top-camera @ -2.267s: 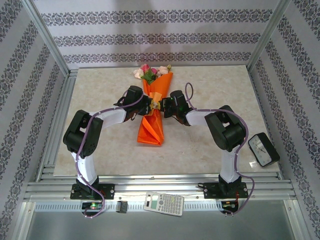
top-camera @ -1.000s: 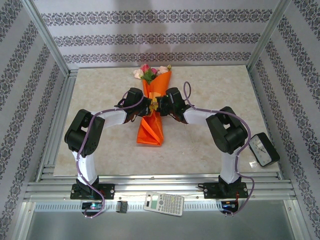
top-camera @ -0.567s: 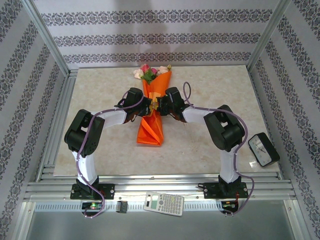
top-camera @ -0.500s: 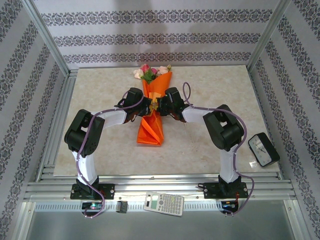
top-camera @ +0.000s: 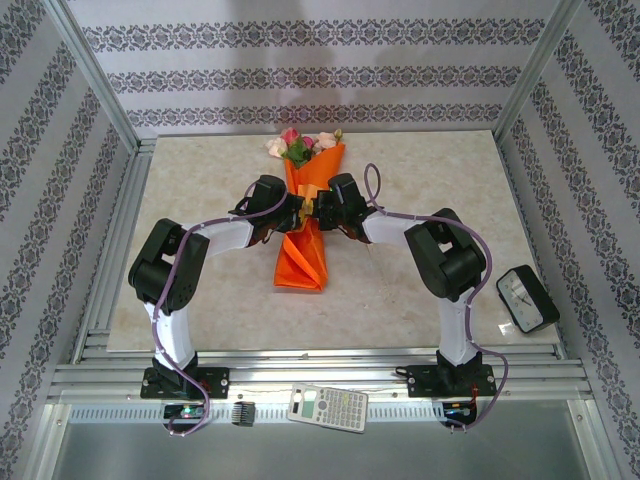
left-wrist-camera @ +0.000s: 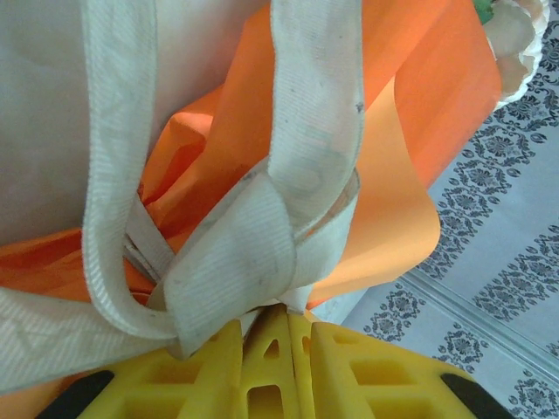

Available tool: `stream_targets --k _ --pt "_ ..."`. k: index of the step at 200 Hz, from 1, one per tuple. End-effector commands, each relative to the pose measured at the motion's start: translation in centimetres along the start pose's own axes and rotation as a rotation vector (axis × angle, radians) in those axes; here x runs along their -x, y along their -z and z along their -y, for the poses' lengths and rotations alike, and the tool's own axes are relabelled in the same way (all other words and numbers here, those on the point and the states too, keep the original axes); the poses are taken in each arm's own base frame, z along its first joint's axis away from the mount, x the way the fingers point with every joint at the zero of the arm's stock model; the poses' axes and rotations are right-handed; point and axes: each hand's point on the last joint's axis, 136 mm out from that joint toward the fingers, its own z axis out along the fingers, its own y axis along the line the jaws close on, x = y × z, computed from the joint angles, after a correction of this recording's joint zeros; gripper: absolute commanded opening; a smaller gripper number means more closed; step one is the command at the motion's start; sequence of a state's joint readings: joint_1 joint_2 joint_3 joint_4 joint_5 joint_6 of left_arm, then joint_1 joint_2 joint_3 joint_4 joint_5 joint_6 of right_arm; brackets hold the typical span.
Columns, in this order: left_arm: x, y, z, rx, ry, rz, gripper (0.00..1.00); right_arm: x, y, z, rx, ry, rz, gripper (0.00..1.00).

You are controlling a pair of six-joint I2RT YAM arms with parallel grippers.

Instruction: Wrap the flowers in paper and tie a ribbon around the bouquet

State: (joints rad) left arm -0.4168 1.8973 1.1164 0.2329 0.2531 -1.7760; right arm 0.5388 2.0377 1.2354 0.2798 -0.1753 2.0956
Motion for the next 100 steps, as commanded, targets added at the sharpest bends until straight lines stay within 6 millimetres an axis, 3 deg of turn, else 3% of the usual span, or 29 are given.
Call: stream_targets --k 1,41,100 --pt "-0.2 1.1 1.9 -0.055 -0.042 0.007 0.28 0.2 1.1 -2.2 0.057 0.009 0.033 0.0" --pt "-0.3 1.3 2.1 -0.05 -0.049 0.007 0.33 0.0 2.7 -3.8 0.102 0.027 0.039 0.0" --pt "0.0 0.8 2.3 -0.059 -0.029 0.016 0.35 1.0 3.9 -3.9 0.113 0.03 0.054 0.0"
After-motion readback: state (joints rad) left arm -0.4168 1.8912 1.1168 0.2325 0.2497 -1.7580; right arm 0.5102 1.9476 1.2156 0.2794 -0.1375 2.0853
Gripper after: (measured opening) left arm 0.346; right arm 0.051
